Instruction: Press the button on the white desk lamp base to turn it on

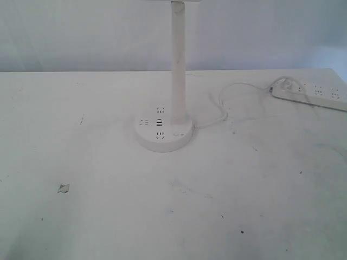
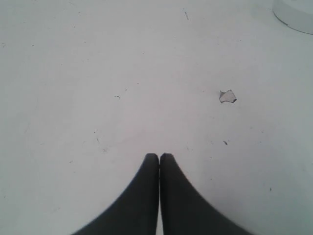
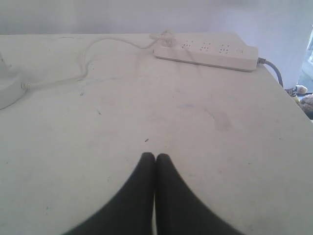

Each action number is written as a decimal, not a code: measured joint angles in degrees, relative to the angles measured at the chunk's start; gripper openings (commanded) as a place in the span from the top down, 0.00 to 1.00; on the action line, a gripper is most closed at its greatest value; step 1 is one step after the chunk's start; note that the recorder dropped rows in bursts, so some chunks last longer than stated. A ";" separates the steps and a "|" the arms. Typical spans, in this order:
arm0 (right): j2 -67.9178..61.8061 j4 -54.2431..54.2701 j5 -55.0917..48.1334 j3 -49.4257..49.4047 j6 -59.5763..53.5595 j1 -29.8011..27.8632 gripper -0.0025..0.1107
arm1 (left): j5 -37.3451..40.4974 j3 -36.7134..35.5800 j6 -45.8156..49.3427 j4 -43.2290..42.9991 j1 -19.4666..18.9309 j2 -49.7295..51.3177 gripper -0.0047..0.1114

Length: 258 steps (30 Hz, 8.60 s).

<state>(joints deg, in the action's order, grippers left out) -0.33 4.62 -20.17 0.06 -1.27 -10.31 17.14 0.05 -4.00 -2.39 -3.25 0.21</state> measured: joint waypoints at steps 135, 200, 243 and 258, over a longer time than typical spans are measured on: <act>-117.76 -68.39 25.34 69.90 85.72 33.72 0.98 | 0.00 0.00 0.00 0.00 0.00 0.00 0.96; 0.07 -1.92 25.45 0.35 2.70 35.57 0.98 | 0.00 0.00 0.00 0.00 0.00 0.00 0.96; 0.07 -14.05 -0.23 -0.09 8.40 35.57 0.98 | 0.00 0.00 0.00 0.00 0.00 0.00 0.96; 0.07 -14.05 -0.23 -0.09 8.40 5.26 0.98 | 0.00 0.00 0.00 0.00 0.00 0.00 0.96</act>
<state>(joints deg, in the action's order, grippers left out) -0.25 -9.43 -20.40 -0.03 7.13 -5.05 17.14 0.05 -4.00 -2.39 -3.25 0.21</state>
